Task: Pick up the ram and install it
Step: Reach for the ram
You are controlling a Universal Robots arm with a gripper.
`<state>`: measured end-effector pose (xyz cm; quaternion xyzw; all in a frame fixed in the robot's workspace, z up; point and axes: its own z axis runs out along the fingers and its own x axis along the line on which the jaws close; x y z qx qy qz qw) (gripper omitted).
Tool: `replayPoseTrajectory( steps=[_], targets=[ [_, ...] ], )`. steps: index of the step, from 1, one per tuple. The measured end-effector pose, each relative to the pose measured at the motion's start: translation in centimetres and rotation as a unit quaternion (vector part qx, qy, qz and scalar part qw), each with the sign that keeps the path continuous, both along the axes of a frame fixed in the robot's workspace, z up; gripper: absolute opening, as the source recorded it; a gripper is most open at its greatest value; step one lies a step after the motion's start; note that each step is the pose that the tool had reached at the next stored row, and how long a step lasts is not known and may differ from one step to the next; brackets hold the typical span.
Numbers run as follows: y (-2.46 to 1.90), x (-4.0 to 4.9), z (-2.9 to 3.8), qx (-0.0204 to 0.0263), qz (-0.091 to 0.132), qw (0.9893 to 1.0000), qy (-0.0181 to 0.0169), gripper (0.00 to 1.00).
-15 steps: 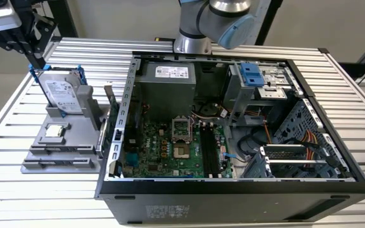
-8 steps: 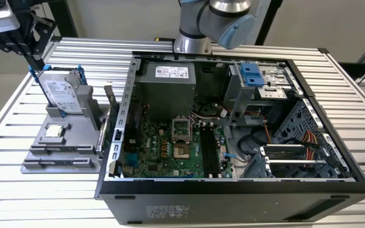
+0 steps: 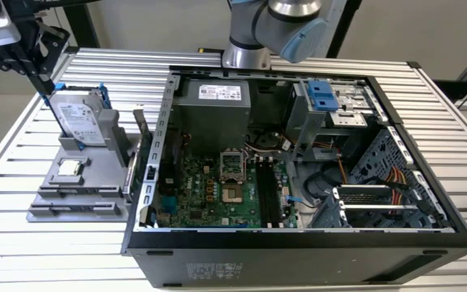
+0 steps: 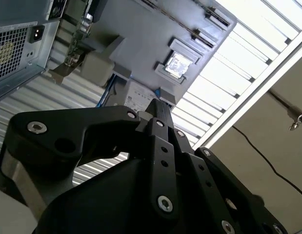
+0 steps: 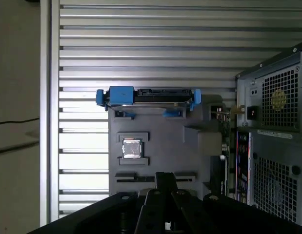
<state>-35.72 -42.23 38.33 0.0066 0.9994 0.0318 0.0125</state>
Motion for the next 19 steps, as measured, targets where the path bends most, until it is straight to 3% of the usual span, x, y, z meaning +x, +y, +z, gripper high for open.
replayPoseTrajectory(
  steps=[8, 19],
  targets=[
    [-0.97, 0.0, 0.0, 0.0, 0.0, 1.0, 0.0, 0.0],
    [-1.73, 0.0, -0.02, 0.0, 0.0, 1.0, 0.0, 0.0]
  ],
)
